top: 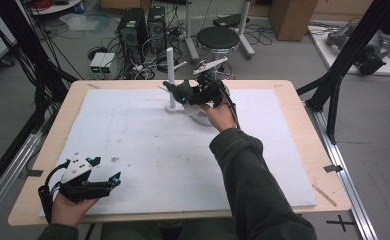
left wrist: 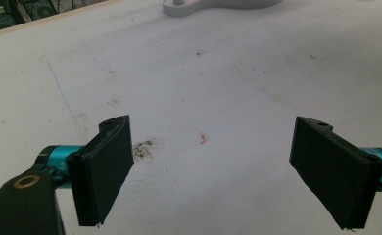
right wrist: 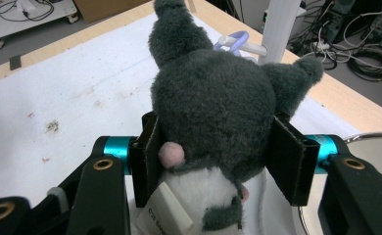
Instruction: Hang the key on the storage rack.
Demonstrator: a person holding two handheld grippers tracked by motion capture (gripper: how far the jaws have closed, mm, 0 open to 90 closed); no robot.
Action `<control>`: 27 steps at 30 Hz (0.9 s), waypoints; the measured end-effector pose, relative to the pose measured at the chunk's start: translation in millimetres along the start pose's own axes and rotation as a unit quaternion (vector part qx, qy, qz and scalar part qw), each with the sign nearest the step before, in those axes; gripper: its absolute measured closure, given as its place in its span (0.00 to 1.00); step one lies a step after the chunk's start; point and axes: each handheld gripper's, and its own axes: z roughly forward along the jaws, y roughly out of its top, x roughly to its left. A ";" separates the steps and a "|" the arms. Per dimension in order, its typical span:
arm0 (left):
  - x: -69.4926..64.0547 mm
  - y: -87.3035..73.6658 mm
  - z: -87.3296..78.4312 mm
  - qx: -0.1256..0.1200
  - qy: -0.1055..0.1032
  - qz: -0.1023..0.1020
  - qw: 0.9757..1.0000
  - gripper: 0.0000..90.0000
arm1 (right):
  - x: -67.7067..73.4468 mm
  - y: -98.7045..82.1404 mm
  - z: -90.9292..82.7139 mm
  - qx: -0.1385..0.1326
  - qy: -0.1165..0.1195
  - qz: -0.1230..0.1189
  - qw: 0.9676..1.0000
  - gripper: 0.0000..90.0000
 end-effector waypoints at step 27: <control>0.2 -0.1 -0.2 -0.002 0.001 -0.001 1.000 0.18 | -1.5 -2.7 9.8 0.021 -0.012 0.008 1.000 0.49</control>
